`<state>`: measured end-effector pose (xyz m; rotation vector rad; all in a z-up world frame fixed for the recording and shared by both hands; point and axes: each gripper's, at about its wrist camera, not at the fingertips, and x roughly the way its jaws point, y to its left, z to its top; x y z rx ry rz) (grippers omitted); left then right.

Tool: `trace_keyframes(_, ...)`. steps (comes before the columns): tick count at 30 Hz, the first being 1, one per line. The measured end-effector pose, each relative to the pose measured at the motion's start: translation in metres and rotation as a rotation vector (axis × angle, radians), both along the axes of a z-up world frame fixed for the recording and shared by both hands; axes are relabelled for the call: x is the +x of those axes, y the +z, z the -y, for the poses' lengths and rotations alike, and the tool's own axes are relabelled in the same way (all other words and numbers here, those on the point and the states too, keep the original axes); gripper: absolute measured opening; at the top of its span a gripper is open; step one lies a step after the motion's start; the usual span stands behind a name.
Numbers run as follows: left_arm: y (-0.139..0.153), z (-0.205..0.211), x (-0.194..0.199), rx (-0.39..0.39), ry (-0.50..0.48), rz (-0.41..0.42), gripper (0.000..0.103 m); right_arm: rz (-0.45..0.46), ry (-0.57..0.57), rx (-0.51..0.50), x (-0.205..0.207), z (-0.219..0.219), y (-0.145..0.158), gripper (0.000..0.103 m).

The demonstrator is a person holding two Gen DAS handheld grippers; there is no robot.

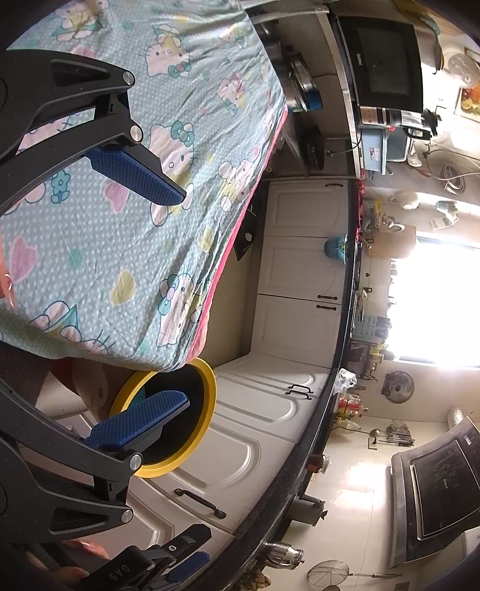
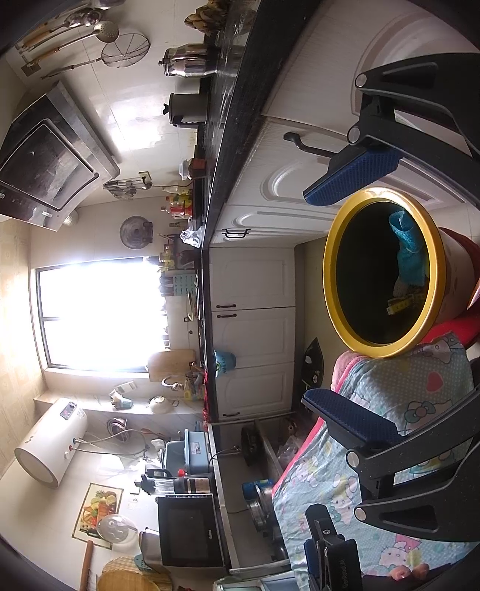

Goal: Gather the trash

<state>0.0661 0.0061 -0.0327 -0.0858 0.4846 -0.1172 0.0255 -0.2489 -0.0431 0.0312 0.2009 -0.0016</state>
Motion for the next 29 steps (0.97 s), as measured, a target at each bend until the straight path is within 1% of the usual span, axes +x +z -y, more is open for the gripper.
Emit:
trace_keyframes(7, 0.001, 0.001, 0.000, 0.001, -0.002, 0.000, 0.092, -0.001, -0.001, 0.000, -0.001, -0.001, 0.000, 0.097)
trace_keyframes(11, -0.001, 0.002, 0.000, 0.017, -0.006, 0.002, 0.092, -0.006, 0.001, -0.001, -0.001, -0.003, 0.000, 0.097)
trace_keyframes(15, 0.000, 0.000, -0.001, 0.084, 0.084, -0.030, 0.092, -0.023, 0.025, -0.016, 0.003, -0.014, 0.004, 0.097)
trace_keyframes(17, 0.000, -0.012, -0.006, 0.086, 0.104, -0.061, 0.092, -0.035, 0.052, -0.025, 0.009, -0.028, 0.011, 0.097)
trace_keyframes(19, 0.001, -0.037, -0.016, 0.056, 0.124, -0.096, 0.092, -0.074, 0.153, -0.058, 0.022, -0.063, 0.020, 0.097)
trace_keyframes(20, 0.000, -0.060, -0.023, 0.027, 0.155, -0.123, 0.092, -0.081, 0.193, -0.068, 0.024, -0.076, 0.022, 0.097)
trace_keyframes(22, -0.002, -0.107, -0.040, -0.014, 0.254, -0.175, 0.092, -0.110, 0.350, -0.076, 0.031, -0.127, 0.027, 0.097)
trace_keyframes(23, -0.004, -0.140, -0.054, -0.031, 0.348, -0.194, 0.092, -0.131, 0.435, -0.072, 0.033, -0.153, 0.029, 0.097)
trace_keyframes(25, -0.010, -0.208, -0.089, -0.042, 0.564, -0.220, 0.092, -0.201, 0.656, -0.077, 0.031, -0.229, 0.026, 0.097)
trace_keyframes(26, -0.013, -0.232, -0.104, -0.046, 0.648, -0.233, 0.092, -0.259, 0.752, -0.101, 0.028, -0.271, 0.022, 0.097)
trace_keyframes(27, -0.018, -0.271, -0.131, -0.061, 0.788, -0.248, 0.092, -0.308, 0.833, -0.116, 0.024, -0.302, 0.019, 0.097)
trace_keyframes(28, -0.022, -0.294, -0.148, -0.067, 0.874, -0.264, 0.092, -0.381, 0.951, -0.137, 0.016, -0.345, 0.012, 0.097)
trace_keyframes(29, -0.028, -0.323, -0.170, -0.083, 0.985, -0.292, 0.092, -0.447, 1.022, -0.177, 0.006, -0.387, 0.003, 0.097)
